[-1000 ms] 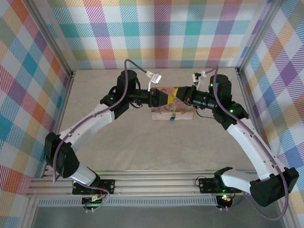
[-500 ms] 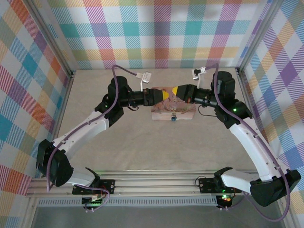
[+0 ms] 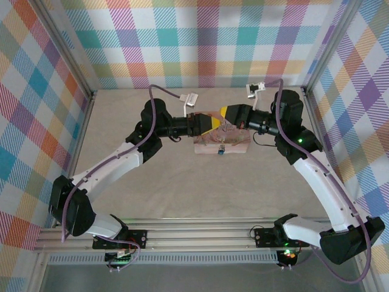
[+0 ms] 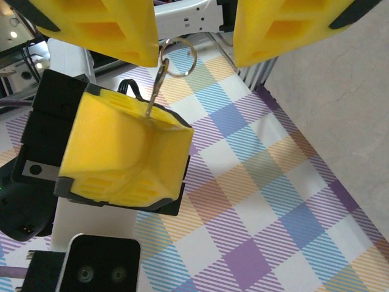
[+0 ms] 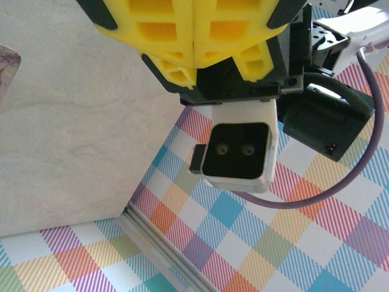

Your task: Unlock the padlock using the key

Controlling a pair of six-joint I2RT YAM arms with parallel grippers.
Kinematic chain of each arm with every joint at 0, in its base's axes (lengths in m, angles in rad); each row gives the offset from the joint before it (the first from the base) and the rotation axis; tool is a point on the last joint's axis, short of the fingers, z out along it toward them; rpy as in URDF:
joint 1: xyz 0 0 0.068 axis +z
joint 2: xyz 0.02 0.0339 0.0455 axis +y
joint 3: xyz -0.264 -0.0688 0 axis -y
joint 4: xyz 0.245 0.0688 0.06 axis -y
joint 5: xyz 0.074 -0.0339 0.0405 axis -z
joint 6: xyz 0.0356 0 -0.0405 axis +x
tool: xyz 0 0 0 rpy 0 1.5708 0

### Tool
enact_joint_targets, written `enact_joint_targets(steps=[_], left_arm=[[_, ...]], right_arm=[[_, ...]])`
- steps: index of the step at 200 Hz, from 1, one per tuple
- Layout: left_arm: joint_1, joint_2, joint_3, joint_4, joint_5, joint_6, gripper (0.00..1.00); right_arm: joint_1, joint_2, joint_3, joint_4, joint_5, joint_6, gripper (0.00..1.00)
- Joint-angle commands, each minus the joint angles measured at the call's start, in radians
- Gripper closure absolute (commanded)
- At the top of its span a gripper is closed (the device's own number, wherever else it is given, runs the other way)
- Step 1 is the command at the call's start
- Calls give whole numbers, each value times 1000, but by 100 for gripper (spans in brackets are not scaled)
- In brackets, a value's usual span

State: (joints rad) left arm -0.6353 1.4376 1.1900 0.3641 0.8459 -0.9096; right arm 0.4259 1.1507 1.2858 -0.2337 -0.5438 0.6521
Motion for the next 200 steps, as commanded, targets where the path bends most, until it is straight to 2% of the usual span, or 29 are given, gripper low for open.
enact_joint_targets(steps=[1,60,123,200], left_arm=[[-13,13,33,82,18,-44,66],[-16,17,27,127,5,-73,68],[-24,37,30,159,13,-93,80],[-27,57,43,157,19,-94,86]], right_arm=[[4,7,-9,54,-10,21,100],[4,-14,-38,59,29,30,100],[4,-22,-59,82,59,47,100],[4,-25,-69,95,60,61,100]])
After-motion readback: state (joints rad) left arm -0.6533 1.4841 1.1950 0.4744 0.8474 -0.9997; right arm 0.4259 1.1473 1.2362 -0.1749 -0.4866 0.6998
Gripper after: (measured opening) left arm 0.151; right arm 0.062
